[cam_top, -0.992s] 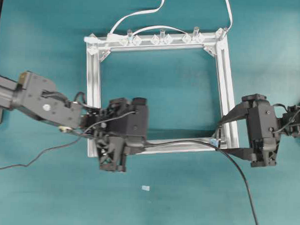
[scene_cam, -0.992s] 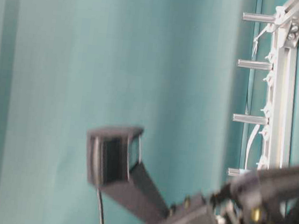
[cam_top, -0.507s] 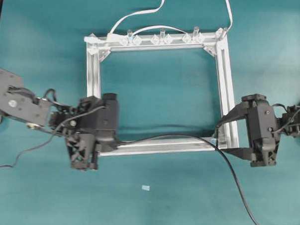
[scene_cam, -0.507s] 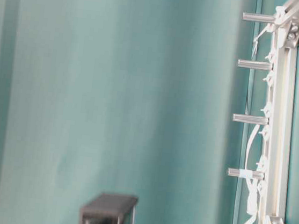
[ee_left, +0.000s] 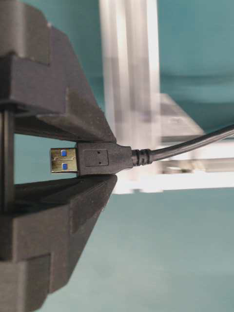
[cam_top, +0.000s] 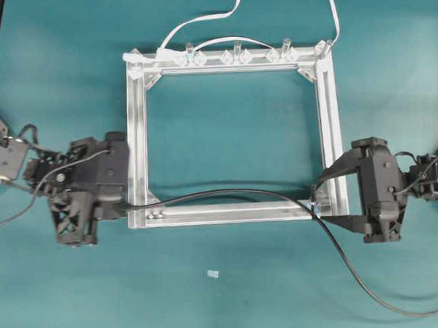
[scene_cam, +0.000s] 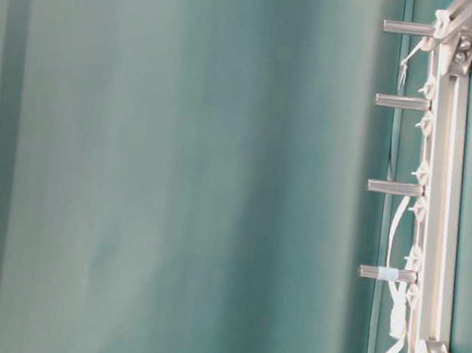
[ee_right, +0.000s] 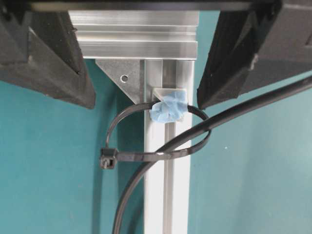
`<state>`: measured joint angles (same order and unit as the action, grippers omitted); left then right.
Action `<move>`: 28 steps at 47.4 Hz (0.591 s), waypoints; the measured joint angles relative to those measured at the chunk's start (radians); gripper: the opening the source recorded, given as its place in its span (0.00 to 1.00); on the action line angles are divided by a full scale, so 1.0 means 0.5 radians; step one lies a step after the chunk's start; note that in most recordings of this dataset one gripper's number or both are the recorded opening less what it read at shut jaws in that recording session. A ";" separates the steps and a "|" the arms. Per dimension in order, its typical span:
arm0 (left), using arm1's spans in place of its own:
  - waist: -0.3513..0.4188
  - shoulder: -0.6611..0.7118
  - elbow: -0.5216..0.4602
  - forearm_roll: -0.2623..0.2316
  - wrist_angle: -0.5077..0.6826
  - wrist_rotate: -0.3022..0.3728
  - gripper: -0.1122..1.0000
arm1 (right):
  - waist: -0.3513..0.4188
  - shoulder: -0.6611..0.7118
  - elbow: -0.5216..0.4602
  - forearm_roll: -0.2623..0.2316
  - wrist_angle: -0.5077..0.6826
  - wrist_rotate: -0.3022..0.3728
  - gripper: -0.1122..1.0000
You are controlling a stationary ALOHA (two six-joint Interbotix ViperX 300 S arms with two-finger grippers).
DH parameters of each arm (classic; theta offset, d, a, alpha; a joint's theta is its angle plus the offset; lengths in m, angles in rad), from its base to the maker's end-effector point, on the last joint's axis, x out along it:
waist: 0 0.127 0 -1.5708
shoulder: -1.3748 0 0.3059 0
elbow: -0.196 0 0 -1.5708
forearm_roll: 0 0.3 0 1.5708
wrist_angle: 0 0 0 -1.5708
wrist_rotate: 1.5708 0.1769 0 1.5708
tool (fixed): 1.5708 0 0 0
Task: Insert the wire through the string loop located on the right side.
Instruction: 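Draw the cable further left along the bottom rail with the left gripper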
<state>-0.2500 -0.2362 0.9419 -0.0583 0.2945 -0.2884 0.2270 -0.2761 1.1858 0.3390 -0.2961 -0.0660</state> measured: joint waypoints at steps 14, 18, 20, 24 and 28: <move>-0.012 -0.129 0.089 0.003 0.083 -0.003 0.29 | 0.000 0.000 -0.003 0.000 -0.015 0.000 0.94; -0.012 -0.126 0.095 0.003 0.101 -0.003 0.29 | 0.000 0.000 -0.003 -0.003 -0.025 0.000 0.94; -0.012 -0.123 0.095 0.000 0.104 -0.003 0.29 | 0.000 0.000 -0.003 -0.003 -0.031 0.000 0.94; -0.015 -0.101 0.092 0.000 0.110 -0.006 0.29 | 0.000 -0.003 -0.003 -0.003 -0.037 0.000 0.94; -0.015 -0.058 0.092 0.000 0.135 -0.006 0.29 | 0.000 -0.003 -0.003 -0.003 -0.043 0.000 0.94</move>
<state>-0.2577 -0.2654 0.9879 -0.0583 0.3620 -0.2915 0.2270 -0.2777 1.1842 0.3375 -0.3175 -0.0660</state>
